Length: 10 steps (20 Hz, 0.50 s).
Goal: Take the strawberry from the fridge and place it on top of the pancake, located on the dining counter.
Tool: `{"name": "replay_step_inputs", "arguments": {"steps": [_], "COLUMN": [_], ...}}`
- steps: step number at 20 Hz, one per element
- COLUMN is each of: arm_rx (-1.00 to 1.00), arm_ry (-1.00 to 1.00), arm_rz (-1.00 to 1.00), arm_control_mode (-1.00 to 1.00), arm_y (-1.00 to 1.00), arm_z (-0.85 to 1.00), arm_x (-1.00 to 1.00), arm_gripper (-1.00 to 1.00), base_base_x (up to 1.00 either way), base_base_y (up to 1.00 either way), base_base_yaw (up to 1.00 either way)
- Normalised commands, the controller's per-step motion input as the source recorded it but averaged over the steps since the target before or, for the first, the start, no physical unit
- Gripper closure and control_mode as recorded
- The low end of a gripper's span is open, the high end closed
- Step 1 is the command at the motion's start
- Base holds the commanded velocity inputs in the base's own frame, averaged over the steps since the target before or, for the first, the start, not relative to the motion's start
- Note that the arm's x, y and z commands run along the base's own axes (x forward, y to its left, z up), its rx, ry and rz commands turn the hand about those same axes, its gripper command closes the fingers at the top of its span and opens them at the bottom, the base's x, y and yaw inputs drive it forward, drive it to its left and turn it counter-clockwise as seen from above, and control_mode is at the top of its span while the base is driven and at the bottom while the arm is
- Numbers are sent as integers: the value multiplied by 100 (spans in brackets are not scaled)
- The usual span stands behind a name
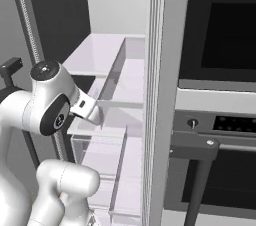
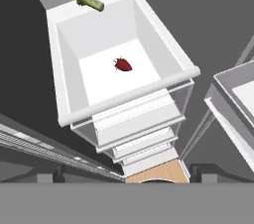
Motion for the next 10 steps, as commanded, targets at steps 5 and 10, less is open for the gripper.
{"name": "replay_step_inputs", "arguments": {"steps": [5, 10], "arm_rx": [0, -4], "arm_ry": [0, 5], "arm_rz": [0, 5], "arm_control_mode": [100, -100], "arm_y": [0, -4], "arm_z": [0, -23], "arm_x": [0, 29], "arm_gripper": [-100, -100], "base_base_x": [34, 33], "base_base_y": [-5, -3], "base_base_yaw": [10, 6]}}
